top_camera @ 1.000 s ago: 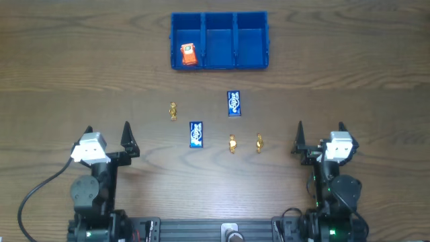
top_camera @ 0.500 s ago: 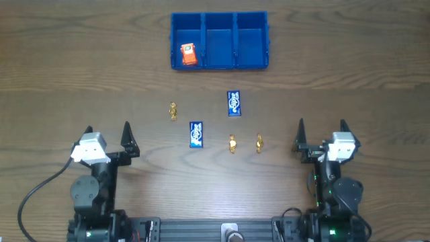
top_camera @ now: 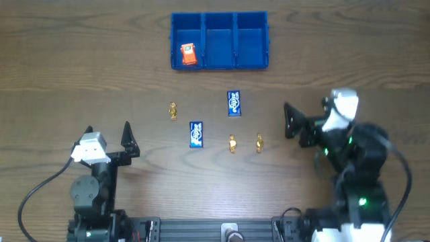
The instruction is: Sort Candies Into Trays
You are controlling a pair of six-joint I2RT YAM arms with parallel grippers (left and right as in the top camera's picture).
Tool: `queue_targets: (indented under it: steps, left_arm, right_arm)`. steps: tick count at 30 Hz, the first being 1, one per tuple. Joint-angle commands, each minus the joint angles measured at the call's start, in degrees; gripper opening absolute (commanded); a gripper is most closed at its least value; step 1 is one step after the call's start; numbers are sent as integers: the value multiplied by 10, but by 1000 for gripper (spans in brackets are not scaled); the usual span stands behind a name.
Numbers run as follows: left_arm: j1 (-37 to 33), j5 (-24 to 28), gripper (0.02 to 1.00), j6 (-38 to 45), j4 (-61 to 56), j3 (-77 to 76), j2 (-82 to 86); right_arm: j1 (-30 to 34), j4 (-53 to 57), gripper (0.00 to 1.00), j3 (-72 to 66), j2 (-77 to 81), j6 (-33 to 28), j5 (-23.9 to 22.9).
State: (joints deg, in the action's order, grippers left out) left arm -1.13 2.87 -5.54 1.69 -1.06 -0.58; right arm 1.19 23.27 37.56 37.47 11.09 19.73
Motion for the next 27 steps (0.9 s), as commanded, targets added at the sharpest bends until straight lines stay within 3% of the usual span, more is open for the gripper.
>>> queue_targets:
  steps: [1, 9, 19, 27]
  left_arm:
    - [-3, -5, 998, 9, 27, 8, 4]
    - [-3, -5, 998, 9, 27, 8, 4]
    - [-3, -5, 998, 9, 27, 8, 4]
    - [-3, -5, 998, 9, 27, 8, 4]
  right_arm:
    - [-48, 71, 998, 125, 116, 14, 71]
    - [-193, 193, 998, 284, 304, 72, 16]
    - [-388, 271, 998, 384, 513, 180, -119]
    - [-459, 263, 998, 398, 624, 248, -150]
